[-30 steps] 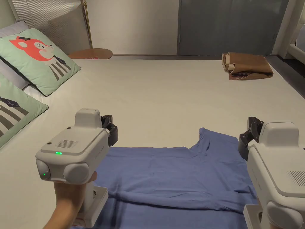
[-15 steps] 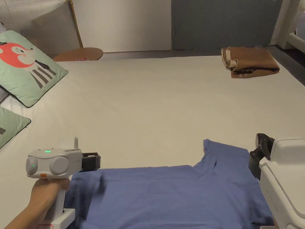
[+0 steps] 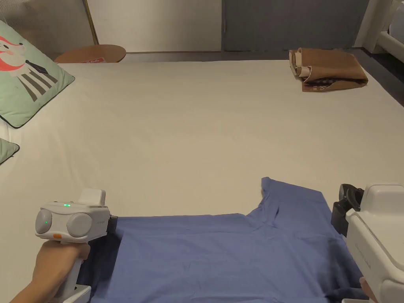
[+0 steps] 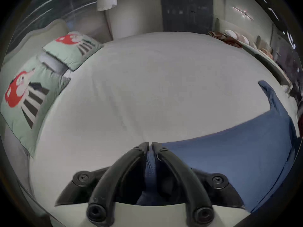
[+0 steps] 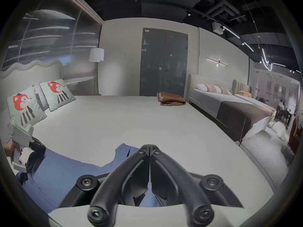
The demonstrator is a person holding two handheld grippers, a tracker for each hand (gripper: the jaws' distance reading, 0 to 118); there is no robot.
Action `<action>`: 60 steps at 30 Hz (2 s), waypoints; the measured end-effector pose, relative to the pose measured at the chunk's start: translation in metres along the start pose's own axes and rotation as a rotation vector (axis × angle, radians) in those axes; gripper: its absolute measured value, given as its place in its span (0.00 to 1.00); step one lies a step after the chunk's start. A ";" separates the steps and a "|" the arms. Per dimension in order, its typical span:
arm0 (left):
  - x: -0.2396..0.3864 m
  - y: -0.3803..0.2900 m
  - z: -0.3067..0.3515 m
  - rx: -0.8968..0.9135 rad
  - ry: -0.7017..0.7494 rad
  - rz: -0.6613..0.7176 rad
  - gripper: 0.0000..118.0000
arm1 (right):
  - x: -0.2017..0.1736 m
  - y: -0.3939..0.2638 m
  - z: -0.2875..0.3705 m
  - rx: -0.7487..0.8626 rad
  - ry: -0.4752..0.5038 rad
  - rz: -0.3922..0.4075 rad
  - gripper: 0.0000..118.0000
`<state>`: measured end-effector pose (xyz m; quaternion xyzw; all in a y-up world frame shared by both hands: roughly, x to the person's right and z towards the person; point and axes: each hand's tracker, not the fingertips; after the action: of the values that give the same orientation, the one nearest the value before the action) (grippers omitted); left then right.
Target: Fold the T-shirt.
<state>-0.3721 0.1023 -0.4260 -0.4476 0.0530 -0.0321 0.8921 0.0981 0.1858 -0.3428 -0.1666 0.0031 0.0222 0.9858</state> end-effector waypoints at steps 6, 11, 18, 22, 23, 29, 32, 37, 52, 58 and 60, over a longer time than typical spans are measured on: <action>-0.001 0.000 0.040 0.123 0.005 0.009 0.01 | 0.031 0.006 -0.065 -0.165 -0.001 -0.035 0.01; -0.007 0.001 0.075 0.195 -0.050 0.013 0.01 | 0.044 -0.008 -0.140 -0.388 0.009 -0.059 0.89; -0.015 0.000 0.091 0.232 -0.099 0.048 0.01 | 0.024 -0.039 -0.192 -0.592 0.017 -0.047 0.90; -0.021 -0.004 0.087 0.217 -0.098 0.051 0.01 | 0.003 -0.048 -0.195 -0.579 0.041 0.106 0.68; -0.023 -0.006 0.086 0.214 -0.096 0.055 0.01 | 0.000 -0.042 -0.184 -0.571 0.032 0.086 0.56; -0.029 -0.021 0.084 0.206 -0.070 0.086 0.01 | 0.007 -0.025 -0.149 -0.521 0.073 0.120 0.03; -0.032 -0.031 0.093 0.208 -0.073 0.118 0.01 | 0.016 -0.011 -0.117 -0.426 0.081 0.075 0.03; -0.038 -0.050 0.126 0.242 -0.058 0.161 0.01 | 0.036 0.016 -0.031 -0.286 0.157 0.032 0.03; -0.045 -0.162 0.175 0.174 -0.082 0.255 0.01 | 0.063 -0.069 0.128 -0.298 0.224 -0.141 0.03; -0.036 -0.216 0.162 0.077 -0.056 0.241 0.01 | 0.069 -0.130 0.136 -0.435 0.169 -0.210 0.03; -0.037 -0.227 0.160 0.065 -0.050 0.246 0.01 | 0.067 -0.139 0.139 -0.446 0.155 -0.212 0.03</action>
<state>-0.3910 0.0974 -0.1468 -0.4093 0.0843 0.0871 0.9043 0.1714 0.1035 -0.1673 -0.3806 0.0563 -0.0937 0.9183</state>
